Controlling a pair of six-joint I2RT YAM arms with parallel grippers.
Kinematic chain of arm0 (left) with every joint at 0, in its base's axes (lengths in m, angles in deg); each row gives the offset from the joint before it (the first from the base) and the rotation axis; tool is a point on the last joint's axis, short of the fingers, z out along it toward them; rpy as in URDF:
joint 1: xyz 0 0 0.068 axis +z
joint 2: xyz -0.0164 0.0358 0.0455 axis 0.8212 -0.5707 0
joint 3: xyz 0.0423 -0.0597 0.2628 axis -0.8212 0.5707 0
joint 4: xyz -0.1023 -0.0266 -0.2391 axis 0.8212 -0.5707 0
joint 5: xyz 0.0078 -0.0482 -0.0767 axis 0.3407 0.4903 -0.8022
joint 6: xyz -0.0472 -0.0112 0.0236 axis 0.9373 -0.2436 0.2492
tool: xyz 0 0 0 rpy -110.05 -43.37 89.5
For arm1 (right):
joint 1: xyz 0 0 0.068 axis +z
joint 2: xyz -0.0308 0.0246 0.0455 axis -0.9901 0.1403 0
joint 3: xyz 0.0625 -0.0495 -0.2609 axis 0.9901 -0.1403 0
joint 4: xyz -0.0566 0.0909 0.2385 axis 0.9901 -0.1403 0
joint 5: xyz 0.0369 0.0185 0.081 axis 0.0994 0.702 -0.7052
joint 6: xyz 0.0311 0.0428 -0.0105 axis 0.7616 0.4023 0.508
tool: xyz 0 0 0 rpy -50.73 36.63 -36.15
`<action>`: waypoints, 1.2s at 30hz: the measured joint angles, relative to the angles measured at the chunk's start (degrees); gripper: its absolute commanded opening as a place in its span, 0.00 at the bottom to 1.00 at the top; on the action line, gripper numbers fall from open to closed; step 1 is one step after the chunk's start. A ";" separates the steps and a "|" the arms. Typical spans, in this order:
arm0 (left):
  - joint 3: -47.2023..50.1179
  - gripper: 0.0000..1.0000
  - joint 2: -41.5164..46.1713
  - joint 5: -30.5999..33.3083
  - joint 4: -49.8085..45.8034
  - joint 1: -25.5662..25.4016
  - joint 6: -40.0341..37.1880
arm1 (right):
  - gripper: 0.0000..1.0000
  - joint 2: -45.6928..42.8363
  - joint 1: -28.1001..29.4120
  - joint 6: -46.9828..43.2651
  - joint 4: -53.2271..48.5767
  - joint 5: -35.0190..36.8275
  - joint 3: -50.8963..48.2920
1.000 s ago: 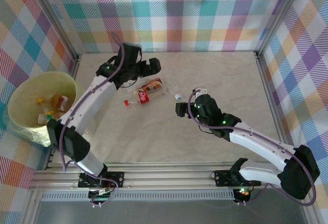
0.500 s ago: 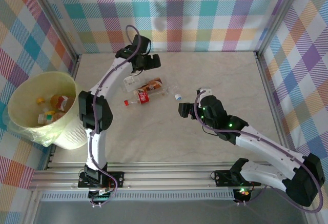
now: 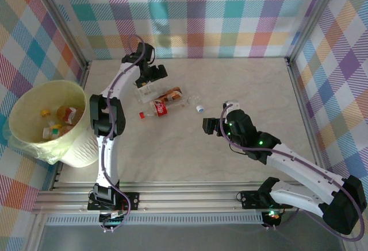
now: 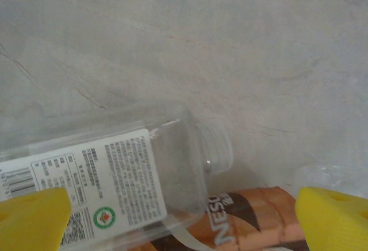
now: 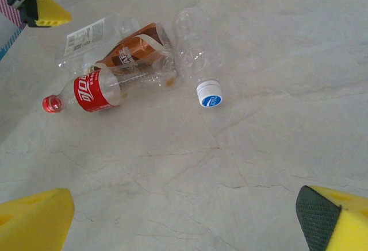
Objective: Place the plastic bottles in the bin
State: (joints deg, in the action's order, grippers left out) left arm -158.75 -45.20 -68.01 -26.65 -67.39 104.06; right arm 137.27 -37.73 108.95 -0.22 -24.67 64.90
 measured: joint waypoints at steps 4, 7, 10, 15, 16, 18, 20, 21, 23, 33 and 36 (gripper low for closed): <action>1.84 1.00 -0.70 -2.45 0.90 1.60 0.17 | 1.00 -0.39 0.00 0.20 -0.42 0.24 0.00; 6.32 1.00 0.35 -2.19 2.93 2.23 0.46 | 1.00 -0.42 0.00 0.39 -0.52 0.39 0.00; 12.15 1.00 3.74 -1.53 6.62 2.64 1.18 | 1.00 -0.39 0.00 0.39 -0.68 0.39 0.00; 23.87 1.00 11.17 -0.46 10.25 3.04 3.61 | 1.00 -0.28 0.00 0.39 -0.66 0.37 0.00; 26.14 1.00 12.68 -0.11 11.21 3.08 4.15 | 1.00 -0.24 0.00 0.42 -0.66 0.37 0.00; 30.86 1.00 15.78 0.57 13.11 3.13 5.51 | 1.00 0.04 0.00 0.48 -0.61 0.35 0.00; 35.87 1.00 19.37 0.79 14.71 3.13 7.30 | 1.00 0.42 0.00 0.57 -0.61 0.35 0.00; 38.73 1.00 21.46 0.70 15.67 3.13 8.48 | 1.00 0.66 0.00 0.57 -0.48 0.33 0.00; 43.67 1.00 25.14 0.35 17.35 3.06 10.54 | 1.00 1.22 0.00 0.57 -0.15 0.20 0.00; 57.18 1.00 37.38 -2.62 21.53 -2.93 17.84 | 1.00 6.56 0.00 0.44 5.46 -4.70 0.00; 57.09 1.00 40.11 -3.85 20.70 -4.44 17.40 | 1.00 8.39 0.00 0.09 7.98 -7.91 0.00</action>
State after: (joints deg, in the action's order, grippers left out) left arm -101.66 -5.09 -71.85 -5.96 -71.83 121.46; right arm 145.67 -37.73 109.04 7.76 -32.58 64.90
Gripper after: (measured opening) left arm 0.998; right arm 0.996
